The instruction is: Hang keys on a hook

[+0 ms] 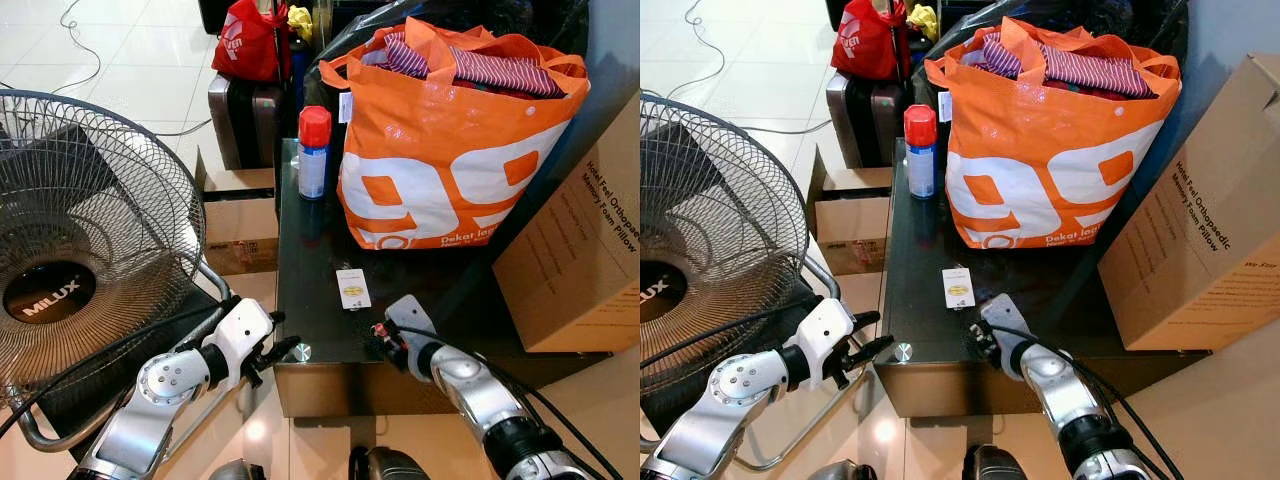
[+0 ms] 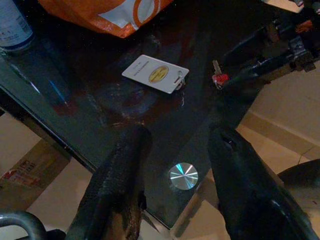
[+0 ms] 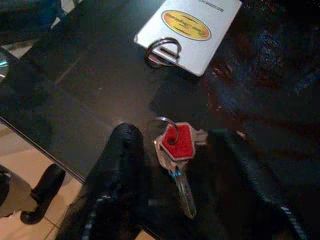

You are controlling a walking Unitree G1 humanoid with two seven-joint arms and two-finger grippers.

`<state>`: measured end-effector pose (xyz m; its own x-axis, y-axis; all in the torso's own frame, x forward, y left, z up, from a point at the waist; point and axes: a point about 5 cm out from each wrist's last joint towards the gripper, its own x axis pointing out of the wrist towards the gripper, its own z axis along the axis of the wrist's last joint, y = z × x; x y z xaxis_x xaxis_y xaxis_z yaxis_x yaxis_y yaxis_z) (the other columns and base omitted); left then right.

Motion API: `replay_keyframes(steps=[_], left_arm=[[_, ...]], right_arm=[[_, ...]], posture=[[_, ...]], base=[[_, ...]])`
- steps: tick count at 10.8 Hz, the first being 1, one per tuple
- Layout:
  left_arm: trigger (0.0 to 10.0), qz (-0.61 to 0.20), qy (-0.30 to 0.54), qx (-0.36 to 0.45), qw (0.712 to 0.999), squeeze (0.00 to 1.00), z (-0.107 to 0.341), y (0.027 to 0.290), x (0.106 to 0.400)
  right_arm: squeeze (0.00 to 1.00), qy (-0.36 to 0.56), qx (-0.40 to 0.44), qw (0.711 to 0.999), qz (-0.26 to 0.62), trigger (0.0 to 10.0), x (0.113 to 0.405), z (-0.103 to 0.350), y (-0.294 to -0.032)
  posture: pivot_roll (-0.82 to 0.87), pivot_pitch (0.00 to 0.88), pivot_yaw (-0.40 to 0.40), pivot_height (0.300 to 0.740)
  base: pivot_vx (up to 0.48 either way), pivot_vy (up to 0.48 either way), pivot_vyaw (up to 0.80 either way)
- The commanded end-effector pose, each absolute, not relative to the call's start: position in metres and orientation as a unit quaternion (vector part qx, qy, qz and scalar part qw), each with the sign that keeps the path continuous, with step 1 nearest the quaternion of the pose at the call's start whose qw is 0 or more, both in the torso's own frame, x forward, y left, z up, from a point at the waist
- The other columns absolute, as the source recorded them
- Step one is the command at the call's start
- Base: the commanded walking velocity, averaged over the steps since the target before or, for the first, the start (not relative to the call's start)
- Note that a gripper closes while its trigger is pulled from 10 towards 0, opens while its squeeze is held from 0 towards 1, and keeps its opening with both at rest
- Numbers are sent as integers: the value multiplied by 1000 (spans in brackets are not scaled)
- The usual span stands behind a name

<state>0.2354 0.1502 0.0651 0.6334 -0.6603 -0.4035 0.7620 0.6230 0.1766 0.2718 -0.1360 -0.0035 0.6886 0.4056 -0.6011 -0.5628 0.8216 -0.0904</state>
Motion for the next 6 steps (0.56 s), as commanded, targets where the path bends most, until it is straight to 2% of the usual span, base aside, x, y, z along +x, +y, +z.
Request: replay_keyframes(steps=[1,6], left_arm=[[10000,-402,158,170,886,0,64,151,235],[10000,-404,158,172,884,0,65,150,235]], right_arm=[[0,297,-133,908,263,0,270,-6,-138],[0,301,-138,906,265,0,268,-10,-135]], posture=[[-107,149,-24,740],[-105,152,-20,740]], base=[[0,0,0],[0,0,0]])
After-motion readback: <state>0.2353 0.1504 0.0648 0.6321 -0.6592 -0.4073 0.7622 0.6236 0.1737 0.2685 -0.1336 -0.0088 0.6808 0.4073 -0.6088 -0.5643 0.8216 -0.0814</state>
